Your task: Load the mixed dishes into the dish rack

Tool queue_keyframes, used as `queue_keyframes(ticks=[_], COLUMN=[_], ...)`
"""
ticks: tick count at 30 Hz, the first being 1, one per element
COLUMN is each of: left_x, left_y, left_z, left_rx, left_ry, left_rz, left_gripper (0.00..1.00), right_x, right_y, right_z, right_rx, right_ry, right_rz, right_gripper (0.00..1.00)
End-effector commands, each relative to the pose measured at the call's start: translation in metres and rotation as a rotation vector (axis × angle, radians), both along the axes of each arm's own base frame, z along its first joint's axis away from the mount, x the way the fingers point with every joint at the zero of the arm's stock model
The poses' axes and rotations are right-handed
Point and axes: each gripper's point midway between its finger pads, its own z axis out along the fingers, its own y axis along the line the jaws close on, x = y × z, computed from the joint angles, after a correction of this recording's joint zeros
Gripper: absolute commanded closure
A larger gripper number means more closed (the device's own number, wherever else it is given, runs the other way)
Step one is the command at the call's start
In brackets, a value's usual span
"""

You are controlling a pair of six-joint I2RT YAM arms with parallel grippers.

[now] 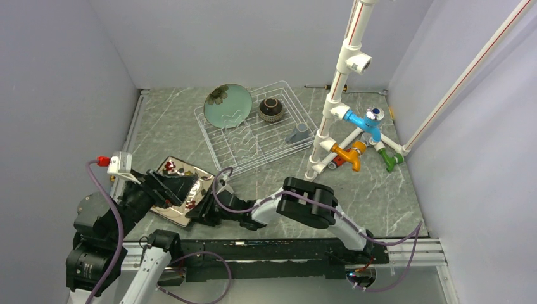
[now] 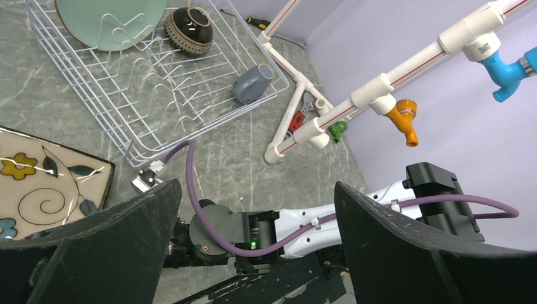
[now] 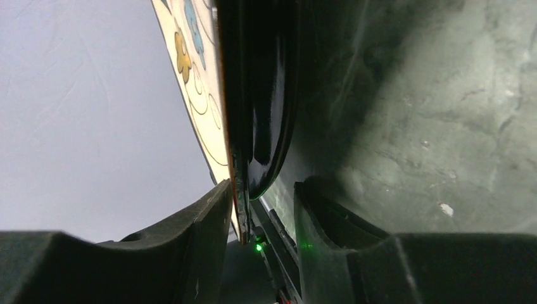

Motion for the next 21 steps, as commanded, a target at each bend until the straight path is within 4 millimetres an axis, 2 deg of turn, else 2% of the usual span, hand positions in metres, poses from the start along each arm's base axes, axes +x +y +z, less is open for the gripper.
queue_keyframes(ticks=[1, 7, 11, 17, 19, 21], left_x=[0.000, 0.003, 0.004, 0.007, 0.007, 0.007], left_y=[0.000, -0.003, -0.003, -0.005, -0.005, -0.005], left_z=[0.010, 0.006, 0.007, 0.006, 0.003, 0.001], left_rx=[-0.006, -0.025, -0.025, -0.034, -0.037, -0.035], left_ry=[-0.039, -0.037, -0.036, -0.035, -0.031, -0.029], left_rz=[-0.002, -0.011, -0.012, -0.017, -0.016, -0.012], left_gripper=[0.05, 0.05, 0.05, 0.05, 0.05, 0.05], right_x=[-0.006, -0.011, -0.009, -0.002, -0.002, -0.003], right_y=[0.002, 0.008, 0.012, 0.012, 0.013, 0.013], right_z=[-0.009, -0.003, 0.000, -0.002, -0.001, 0.002], right_rx=[-0.018, 0.019, 0.023, 0.022, 0.028, 0.030], right_ry=[0.029, 0.045, 0.030, 0.027, 0.025, 0.015], right_rz=[0.006, 0.012, 0.012, -0.012, -0.009, 0.000], right_gripper=[0.60, 0.66, 0.75, 0.70, 0.73, 0.80])
